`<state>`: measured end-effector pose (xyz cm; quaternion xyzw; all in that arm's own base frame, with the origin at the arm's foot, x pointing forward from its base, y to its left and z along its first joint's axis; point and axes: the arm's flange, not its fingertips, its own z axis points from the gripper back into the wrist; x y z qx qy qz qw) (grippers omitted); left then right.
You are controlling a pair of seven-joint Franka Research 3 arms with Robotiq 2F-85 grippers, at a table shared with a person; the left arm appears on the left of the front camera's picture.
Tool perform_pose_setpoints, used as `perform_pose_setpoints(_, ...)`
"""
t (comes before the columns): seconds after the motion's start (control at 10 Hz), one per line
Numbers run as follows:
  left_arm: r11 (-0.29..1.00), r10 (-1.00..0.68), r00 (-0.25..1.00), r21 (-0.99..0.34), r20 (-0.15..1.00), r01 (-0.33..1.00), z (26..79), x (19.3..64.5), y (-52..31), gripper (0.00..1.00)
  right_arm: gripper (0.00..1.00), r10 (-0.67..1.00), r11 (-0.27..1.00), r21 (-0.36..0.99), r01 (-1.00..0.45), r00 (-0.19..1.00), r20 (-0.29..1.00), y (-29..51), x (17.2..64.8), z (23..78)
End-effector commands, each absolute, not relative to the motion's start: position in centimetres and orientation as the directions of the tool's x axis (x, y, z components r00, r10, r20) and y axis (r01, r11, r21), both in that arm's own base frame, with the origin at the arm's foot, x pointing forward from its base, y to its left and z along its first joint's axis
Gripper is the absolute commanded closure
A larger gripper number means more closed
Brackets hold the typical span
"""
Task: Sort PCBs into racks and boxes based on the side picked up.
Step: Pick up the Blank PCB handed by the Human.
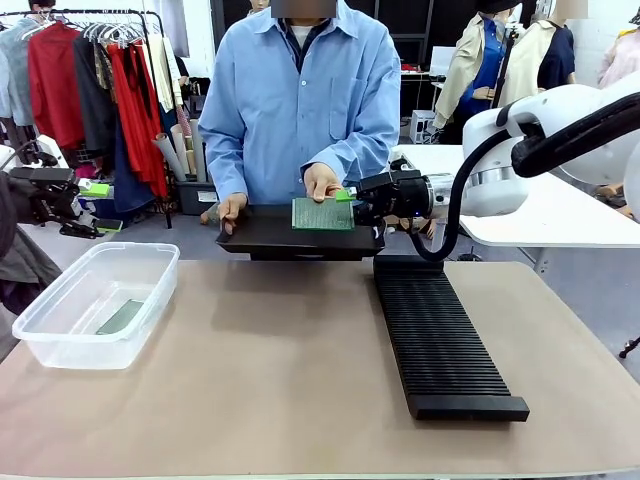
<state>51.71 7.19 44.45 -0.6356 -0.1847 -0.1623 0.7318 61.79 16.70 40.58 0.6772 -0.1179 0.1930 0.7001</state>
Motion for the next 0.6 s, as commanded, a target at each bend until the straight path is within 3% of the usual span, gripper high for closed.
perform_pose_setpoints(0.0,0.137,-0.003,0.878,-0.869,0.479,0.475,44.62,51.59,7.18,0.0,0.72,0.081,0.018,0.915,-0.404,0.912,0.401,17.18,61.73,40.46)
perform_pose_setpoints(0.2,0.137,-0.003,0.878,-0.869,0.479,0.475,44.62,51.59,7.18,0.0,1.0,0.076,0.017,0.918,-0.395,0.916,0.393,17.24,61.69,40.44)
perform_pose_setpoints(0.5,0.137,-0.003,0.878,-0.869,0.479,0.475,44.62,51.59,7.18,0.0,1.0,0.062,0.015,0.928,-0.372,0.927,0.37,17.31,61.76,40.48)
